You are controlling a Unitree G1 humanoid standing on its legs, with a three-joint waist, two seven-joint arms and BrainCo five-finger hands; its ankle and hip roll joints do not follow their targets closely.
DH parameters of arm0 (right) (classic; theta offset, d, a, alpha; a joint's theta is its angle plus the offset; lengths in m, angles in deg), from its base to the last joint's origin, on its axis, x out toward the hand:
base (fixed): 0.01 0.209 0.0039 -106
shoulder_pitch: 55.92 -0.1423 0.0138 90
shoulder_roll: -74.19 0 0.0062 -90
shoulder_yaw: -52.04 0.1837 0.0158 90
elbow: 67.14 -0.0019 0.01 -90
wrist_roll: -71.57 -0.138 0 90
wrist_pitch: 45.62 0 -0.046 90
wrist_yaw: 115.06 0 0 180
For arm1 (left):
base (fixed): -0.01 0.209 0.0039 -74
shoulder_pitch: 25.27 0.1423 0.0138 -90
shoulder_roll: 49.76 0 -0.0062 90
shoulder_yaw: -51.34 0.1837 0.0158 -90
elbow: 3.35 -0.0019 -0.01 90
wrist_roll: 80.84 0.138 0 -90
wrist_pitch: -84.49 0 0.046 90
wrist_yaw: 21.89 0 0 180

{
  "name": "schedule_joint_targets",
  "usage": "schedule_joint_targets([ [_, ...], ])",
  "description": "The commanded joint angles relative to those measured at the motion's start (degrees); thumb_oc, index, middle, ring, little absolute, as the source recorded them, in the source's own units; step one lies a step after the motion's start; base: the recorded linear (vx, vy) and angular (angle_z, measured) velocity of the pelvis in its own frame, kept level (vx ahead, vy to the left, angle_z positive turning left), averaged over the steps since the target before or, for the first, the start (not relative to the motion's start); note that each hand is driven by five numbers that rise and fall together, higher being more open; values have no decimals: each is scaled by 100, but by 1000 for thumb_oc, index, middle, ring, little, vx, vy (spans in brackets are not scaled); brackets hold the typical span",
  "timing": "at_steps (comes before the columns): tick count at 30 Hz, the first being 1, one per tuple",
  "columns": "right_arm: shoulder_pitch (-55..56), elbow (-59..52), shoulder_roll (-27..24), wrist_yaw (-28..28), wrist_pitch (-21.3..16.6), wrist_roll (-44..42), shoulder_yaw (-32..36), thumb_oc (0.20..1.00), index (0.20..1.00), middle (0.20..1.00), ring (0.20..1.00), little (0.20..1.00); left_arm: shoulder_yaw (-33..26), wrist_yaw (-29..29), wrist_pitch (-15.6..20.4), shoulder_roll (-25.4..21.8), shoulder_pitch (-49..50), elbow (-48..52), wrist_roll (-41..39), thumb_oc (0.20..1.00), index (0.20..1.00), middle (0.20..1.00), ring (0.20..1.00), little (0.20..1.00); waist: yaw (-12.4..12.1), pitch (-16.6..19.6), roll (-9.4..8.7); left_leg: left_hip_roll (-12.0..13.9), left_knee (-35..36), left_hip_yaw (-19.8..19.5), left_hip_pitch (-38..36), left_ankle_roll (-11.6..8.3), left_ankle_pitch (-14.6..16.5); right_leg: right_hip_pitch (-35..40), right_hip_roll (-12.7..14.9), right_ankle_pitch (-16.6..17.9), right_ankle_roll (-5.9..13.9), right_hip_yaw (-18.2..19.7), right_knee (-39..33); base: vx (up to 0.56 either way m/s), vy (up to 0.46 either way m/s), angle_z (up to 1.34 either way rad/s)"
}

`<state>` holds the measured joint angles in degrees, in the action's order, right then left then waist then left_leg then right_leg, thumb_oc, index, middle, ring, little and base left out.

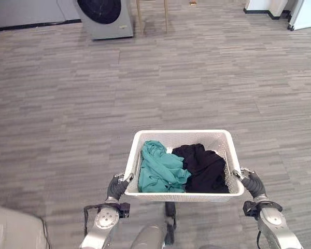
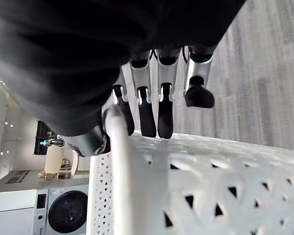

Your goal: Grab the laundry basket,head to the washer,open it,put in the laundry and shut it.

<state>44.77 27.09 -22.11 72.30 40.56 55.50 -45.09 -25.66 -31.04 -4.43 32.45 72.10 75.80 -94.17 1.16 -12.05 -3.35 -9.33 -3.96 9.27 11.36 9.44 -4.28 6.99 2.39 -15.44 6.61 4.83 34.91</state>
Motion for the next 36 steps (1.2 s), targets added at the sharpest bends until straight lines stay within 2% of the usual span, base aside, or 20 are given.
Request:
schedule_joint_targets([
  [1, -815, -380, 196, -368, -563, 95, -322, 200, 200, 200, 200, 200, 279, 202, 713, 98, -506, 888, -174, 200, 200, 200, 200, 200, -111, 341, -57, 552, 197, -97, -293, -728, 406, -448, 120, 1443, 315, -264, -1142, 250, 63, -5],
  [5, -822, -408, 198, -400, -529, 103, -327, 200, 200, 200, 200, 200, 289, 218, 715, 85, -524, 880, -176, 200, 200, 200, 200, 200, -73, 352, -9, 587, 295, -120, -468, -729, 466, -555, 126, 1357, 255, -451, -1357, 203, 38, 4],
  [6, -865, -393, 227, -420, -502, 34, -351, 200, 200, 200, 200, 200, 301, 243, 703, 70, -502, 915, -227, 200, 200, 200, 200, 200, 61, 269, 182, 718, 527, -161, -1038, -767, 700, -1338, 29, 857, 67, -1026, -1832, 726, 65, 33],
  [7, -836, -355, 229, -415, -490, -24, -330, 200, 200, 200, 200, 200, 268, 266, 691, 112, -459, 912, -260, 200, 200, 200, 200, 200, 212, 163, 187, 672, 611, -292, -1393, -793, 856, -1653, -78, 940, 61, -1115, -2447, 725, 64, 3],
  [8, -840, -354, 226, -415, -491, -25, -333, 200, 200, 200, 200, 200, 263, 267, 690, 115, -458, 913, -261, 200, 200, 200, 200, 200, 235, 148, 199, 683, 622, -313, -1410, -796, 847, -1607, -88, 973, 59, -1139, -2506, 764, -57, -27],
  [9, -770, -338, 255, -411, -494, -92, -261, 200, 200, 200, 200, 200, 194, 266, 700, 187, -474, 815, -219, 200, 200, 200, 200, 200, 356, 43, 154, 612, 609, -457, -1804, -868, 1133, -2082, -172, 1253, 197, -1154, -3362, 474, -46, -10],
  [11, -727, -320, 269, -420, -500, -75, -236, 200, 200, 200, 200, 200, 148, 264, 733, 224, -487, 757, -166, 200, 200, 200, 200, 200, 392, 25, 137, 591, 604, -546, -2046, -924, 1308, -2280, -123, 1466, 283, -1410, -3764, 657, -92, 61],
  [13, -683, -312, 282, -446, -511, -57, -223, 200, 200, 200, 200, 200, 131, 283, 761, 247, -460, 745, -144, 200, 200, 200, 200, 200, 429, 37, 161, 612, 605, -607, -2233, -949, 1445, -2358, -105, 1520, 296, -1548, -3784, 570, -125, 74],
  [16, -333, -420, 321, -538, -527, -103, -101, 200, 200, 200, 200, 200, 158, 378, 787, 352, -297, 757, -152, 200, 200, 200, 200, 200, 540, 247, 164, 679, 370, -948, -2686, -1060, 1815, -2077, -11, 1800, 128, -1487, -3621, 731, -258, 48],
  [17, -244, -441, 180, -534, -517, -83, -28, 200, 200, 200, 200, 200, 226, 401, 769, 367, -280, 797, -277, 200, 200, 200, 200, 200, 614, 292, 353, 980, -760, -1001, -2412, -1439, 1041, -1870, -129, 1741, -80, -1327, -3326, 711, -315, 121],
  [18, -266, -409, 123, -517, -571, -161, -42, 200, 200, 200, 200, 200, 249, 402, 760, 377, -267, 806, -291, 200, 200, 200, 200, 200, 591, 275, 357, 1011, -1353, -980, -2132, -1501, 753, -1740, -129, 1686, -186, -1311, -3339, 545, -256, 89],
  [19, -269, -407, 126, -517, -572, -162, -43, 200, 200, 200, 200, 200, 248, 402, 759, 374, -269, 806, -291, 200, 200, 200, 200, 200, 601, 289, 336, 987, -1355, -989, -2103, -1497, 734, -1759, -104, 1701, -184, -1312, -3347, 255, -123, 43],
  [20, -260, -387, 71, -474, -594, -204, -31, 200, 200, 200, 200, 200, 253, 397, 758, 356, -274, 829, -332, 200, 200, 200, 200, 200, 583, 255, 344, 1067, -1798, -995, -1951, -1538, 448, -1575, -179, 1589, -287, -1249, -3340, 244, -130, 23],
  [22, -254, -358, 25, -427, -523, -242, 26, 200, 200, 200, 200, 200, 261, 441, 741, 323, -245, 840, -362, 200, 200, 200, 200, 200, 522, 253, 193, 1152, -2167, -667, -1552, -1417, 393, -1265, -100, 1365, -397, -1238, -3370, 396, -180, 0],
  [25, -288, -325, -24, -342, -506, -281, 113, 200, 200, 200, 200, 200, 295, 466, 666, 334, -290, 817, -379, 200, 200, 200, 200, 200, 373, 179, 89, 1165, -1751, -263, -1020, -1172, 1051, -836, 12, 1061, -358, -1229, -3390, 435, -70, -15],
  [26, -291, -338, -33, -315, -494, -310, 147, 200, 200, 200, 200, 200, 311, 487, 642, 360, -264, 829, -373, 200, 200, 200, 200, 200, 290, 141, 84, 1107, -1069, -164, -643, -1156, 1050, -600, 45, 895, -322, -1220, -3404, 393, -12, 10],
  [27, -293, -338, -32, -315, -494, -311, 148, 200, 200, 200, 200, 200, 310, 487, 642, 359, -266, 830, -373, 200, 200, 200, 200, 200, 294, 149, 74, 1093, -1035, -164, -643, -1153, 1018, -611, 56, 905, -321, -1222, -3409, 363, 7, 9],
  [30, -323, -290, -30, -280, -507, -275, 144, 200, 200, 200, 200, 200, 276, 483, 613, 375, -227, 872, -282, 200, 200, 200, 200, 200, 127, 101, 197, 1032, 137, -301, -248, -1300, 198, -198, -107, 724, -311, -1117, -3502, 367, 43, -6],
  [32, -339, -239, 11, -265, -499, -258, 132, 200, 200, 200, 200, 200, 265, 488, 616, 385, -181, 917, -245, 200, 200, 200, 200, 200, 36, 84, 201, 1001, 633, -326, -9, -1358, -2, 75, -128, 596, -296, -1019, -3552, 441, 87, -34],
  [36, -343, -224, 71, -310, -469, -185, 108, 200, 200, 200, 200, 200, 197, 522, 641, 370, -100, 991, -218, 200, 200, 200, 200, 200, -65, 180, 230, 1093, 807, -265, 55, -1390, -140, 429, -102, 405, -219, -762, -3533, 457, 156, -48],
])
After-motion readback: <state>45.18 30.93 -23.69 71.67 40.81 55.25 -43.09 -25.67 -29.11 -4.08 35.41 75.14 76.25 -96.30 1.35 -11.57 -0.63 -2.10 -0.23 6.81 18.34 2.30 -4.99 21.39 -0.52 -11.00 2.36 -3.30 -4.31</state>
